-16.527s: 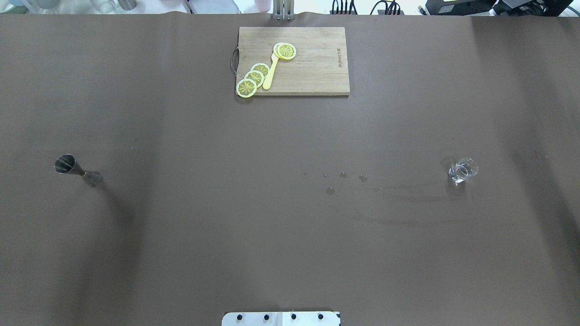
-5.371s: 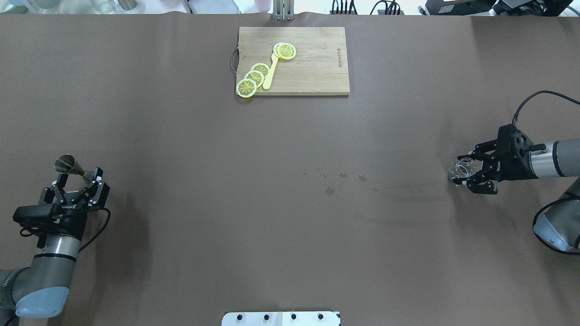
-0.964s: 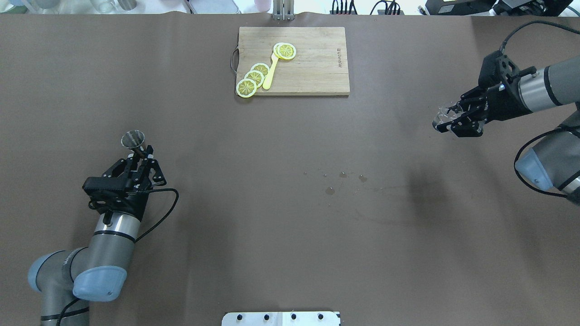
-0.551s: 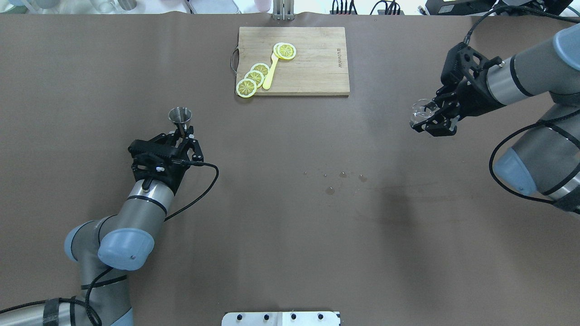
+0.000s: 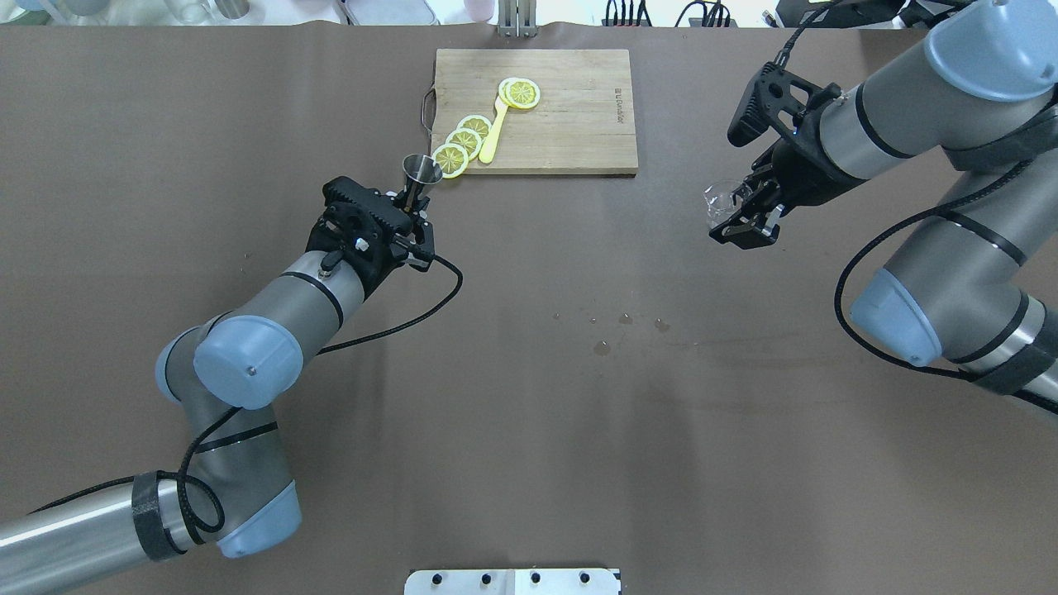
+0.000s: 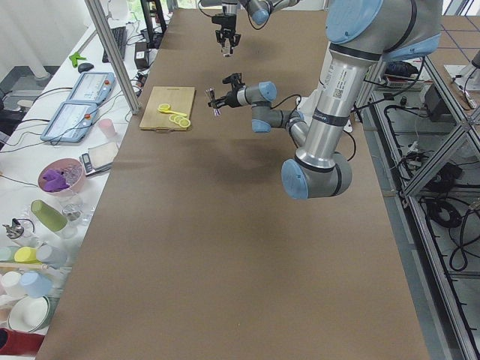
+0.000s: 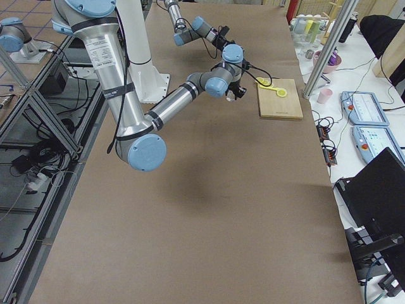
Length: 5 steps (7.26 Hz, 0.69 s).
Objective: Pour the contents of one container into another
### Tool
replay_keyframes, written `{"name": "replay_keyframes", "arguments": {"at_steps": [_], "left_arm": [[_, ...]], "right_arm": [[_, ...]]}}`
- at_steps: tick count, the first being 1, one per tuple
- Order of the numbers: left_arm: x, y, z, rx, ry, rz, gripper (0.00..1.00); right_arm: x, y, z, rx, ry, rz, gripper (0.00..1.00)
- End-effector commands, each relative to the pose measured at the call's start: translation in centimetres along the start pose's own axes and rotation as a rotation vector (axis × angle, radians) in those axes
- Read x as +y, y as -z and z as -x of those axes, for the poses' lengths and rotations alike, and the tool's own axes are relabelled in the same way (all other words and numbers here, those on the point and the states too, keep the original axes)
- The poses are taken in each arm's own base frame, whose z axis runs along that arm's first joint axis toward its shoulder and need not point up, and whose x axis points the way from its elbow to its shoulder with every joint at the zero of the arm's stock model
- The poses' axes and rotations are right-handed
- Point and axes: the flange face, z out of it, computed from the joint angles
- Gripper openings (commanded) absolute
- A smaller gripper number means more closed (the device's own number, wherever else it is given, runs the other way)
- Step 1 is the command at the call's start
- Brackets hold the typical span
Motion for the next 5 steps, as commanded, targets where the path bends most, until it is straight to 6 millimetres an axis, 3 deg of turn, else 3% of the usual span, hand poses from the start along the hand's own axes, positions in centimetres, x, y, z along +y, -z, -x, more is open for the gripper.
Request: {"name": "replay_keyframes", "arguments": {"at_steps": [1, 3, 5], "left_arm": [[-2.3, -2.9, 0.9, 0.189, -0.174, 0.019, 0.00], [-2.6, -7.2, 2.6, 0.343, -0.252, 0.019, 0.00], [-1.9, -9.3, 1.2, 0.485, -0.252, -0.044, 0.00]], "right_arm": [[-1.6, -0.4, 1.4, 0.026, 0.005, 0.029, 0.00], [-2.7, -1.3, 2.4, 0.016, 0.002, 0.060, 0.00], [-3.5, -2.5, 3.5, 0.008, 0.006, 0.089, 0.00]]}}
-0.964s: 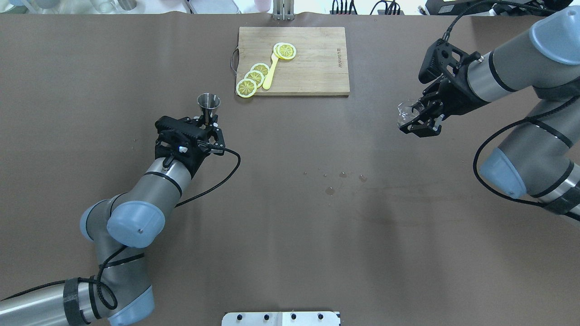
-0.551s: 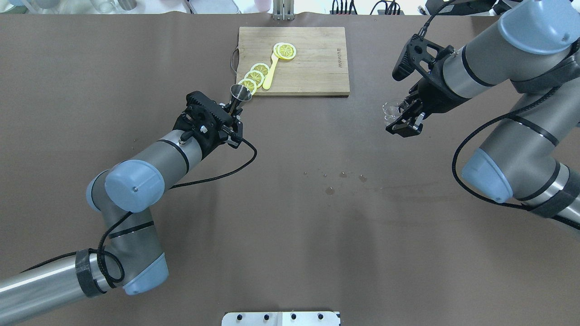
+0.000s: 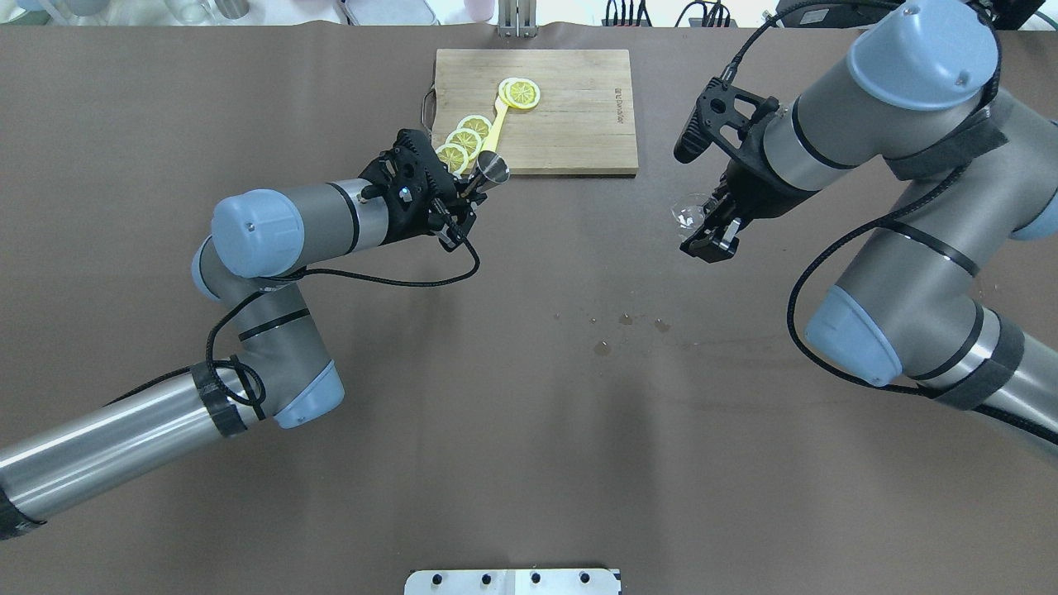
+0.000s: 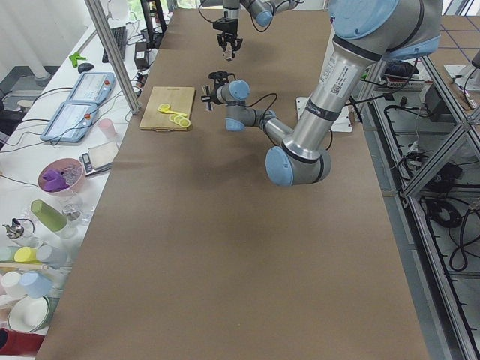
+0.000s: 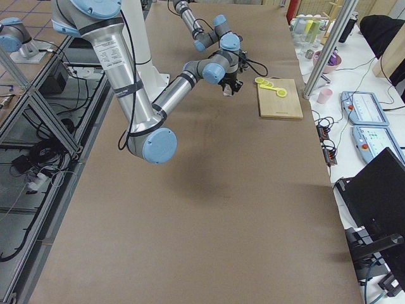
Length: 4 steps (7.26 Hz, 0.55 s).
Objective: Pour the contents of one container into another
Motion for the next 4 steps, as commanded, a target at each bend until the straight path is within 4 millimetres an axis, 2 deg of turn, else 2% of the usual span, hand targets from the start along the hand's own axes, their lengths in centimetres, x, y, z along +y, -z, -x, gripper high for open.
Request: {"name": "replay_keyframes", "arguments": {"at_steps": [1, 3, 4], "left_arm": [[-1.7, -2.1, -0.9, 0.149, -0.047, -0.061, 0.00], [-4.1, -2.8, -2.2, 0.207, -0.087, -0.104, 0.00], [-4.7, -3.2, -3.4, 0.229, -0.132, -0.148, 0.00]], "right_arm": [[-0.6, -0.7, 0.5, -0.002, 0.007, 0.015, 0.00], [-1.0, -1.0, 0.4, 0.000, 0.032, 0.019, 0.00], [-1.0, -1.1, 0.4, -0.001, 0.021, 0.040, 0.00]]}}
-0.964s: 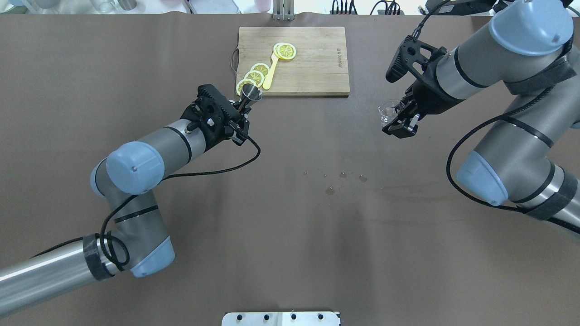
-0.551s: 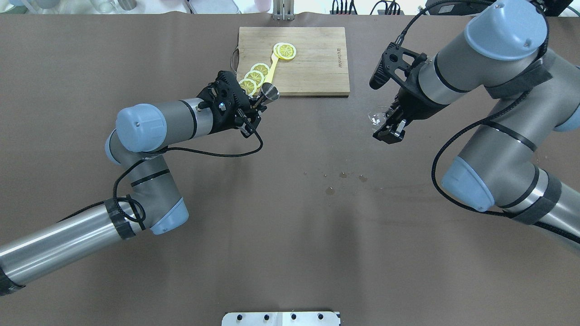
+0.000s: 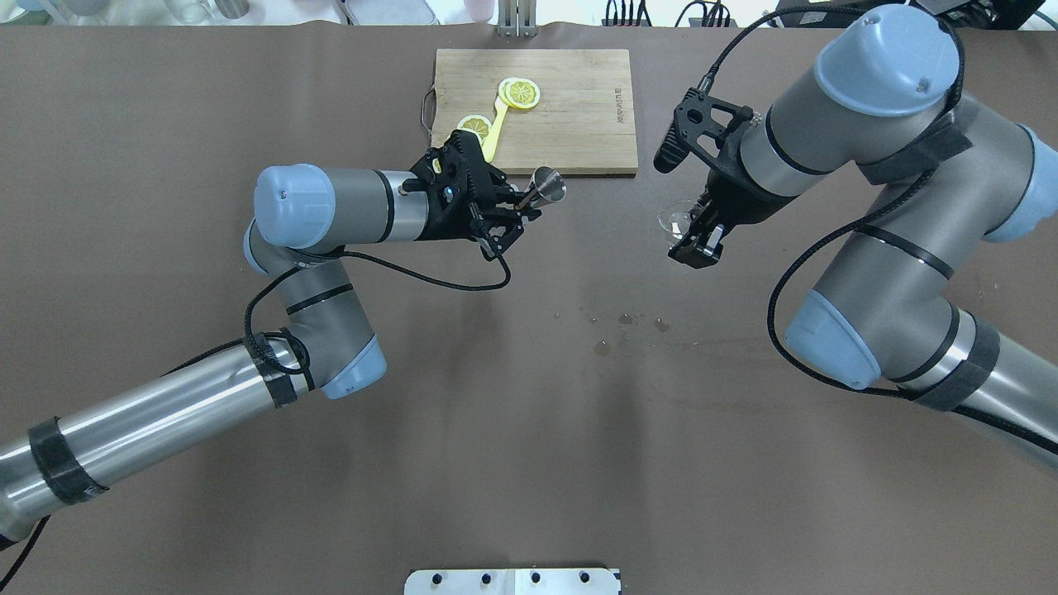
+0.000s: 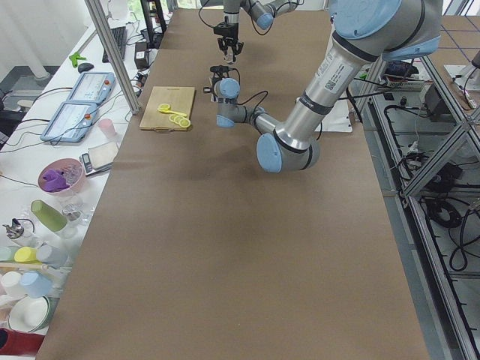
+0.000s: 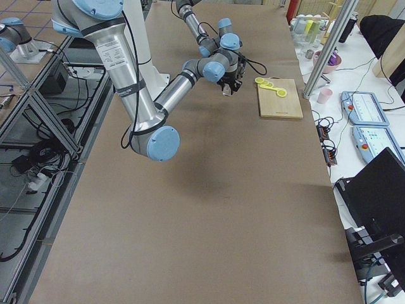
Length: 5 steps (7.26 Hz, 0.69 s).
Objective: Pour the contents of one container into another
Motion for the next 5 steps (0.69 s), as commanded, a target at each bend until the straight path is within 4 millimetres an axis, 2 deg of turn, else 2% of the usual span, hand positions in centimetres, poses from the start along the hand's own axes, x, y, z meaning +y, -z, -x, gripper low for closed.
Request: {"name": "replay_keyframes", "arguments": {"at_steps": [1, 3, 5], "left_arm": [[-1.4, -1.3, -3.3, 0.067, -0.053, -0.084, 0.00], [-1.1, -1.9, -6.3, 0.108, -0.057, -0.158, 0.00], [0.1, -3.0, -7.5, 0.128, -0.059, -0.203, 0.00]], "right_arm": [[-0.7, 0.0, 0.0, -0.001, 0.001, 0.034, 0.00], [-1.9, 0.2, 0.3, -0.003, 0.002, 0.064, 0.00], [-2.8, 0.9, 0.8, -0.007, 0.007, 0.062, 0.00]]}}
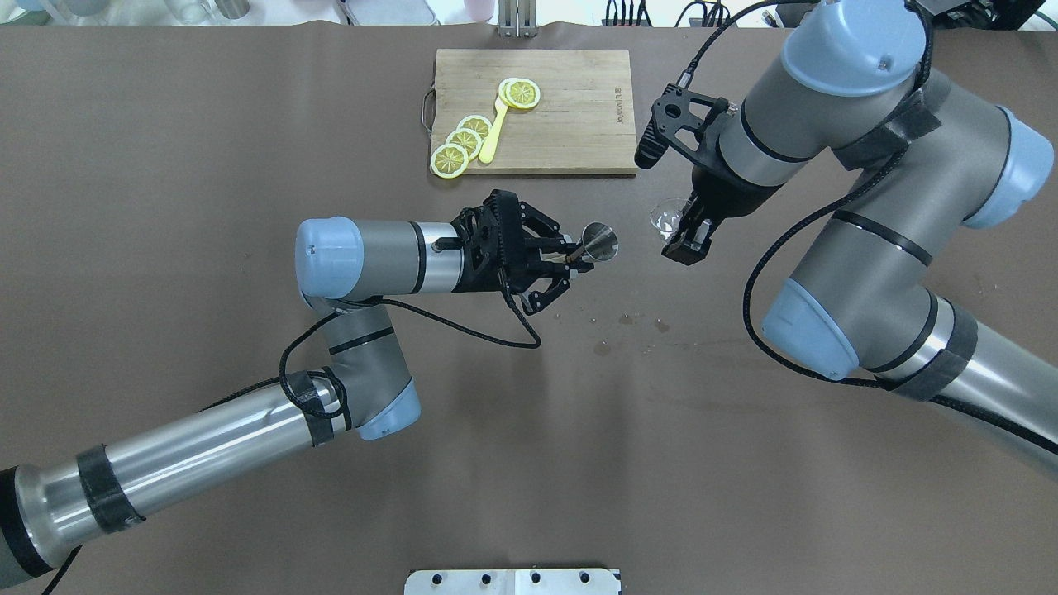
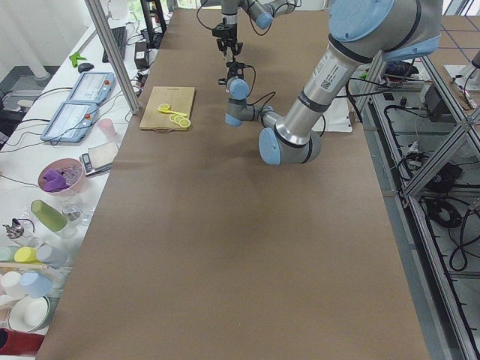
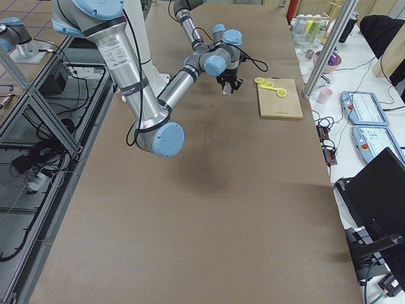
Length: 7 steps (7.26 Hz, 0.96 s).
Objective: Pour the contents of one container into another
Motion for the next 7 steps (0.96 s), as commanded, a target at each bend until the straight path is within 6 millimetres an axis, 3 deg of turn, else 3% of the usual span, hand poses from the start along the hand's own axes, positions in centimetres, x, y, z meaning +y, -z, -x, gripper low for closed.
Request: {"name": "replay_keyframes", "arguments": {"at_steps": [1, 7], "left_arm": [[0.9, -0.9, -1.1, 0.018, 0.002, -0.031, 0.00], [1.4, -2.3, -1.7, -0.029, 0.012, -0.035, 0.00]], "right_arm": [[-1.5, 1.1, 0.8, -0.007, -0.007, 0.020, 0.00], [-2.1, -0.4, 3.8, -0.051, -0.005, 0.092, 0.00]]}}
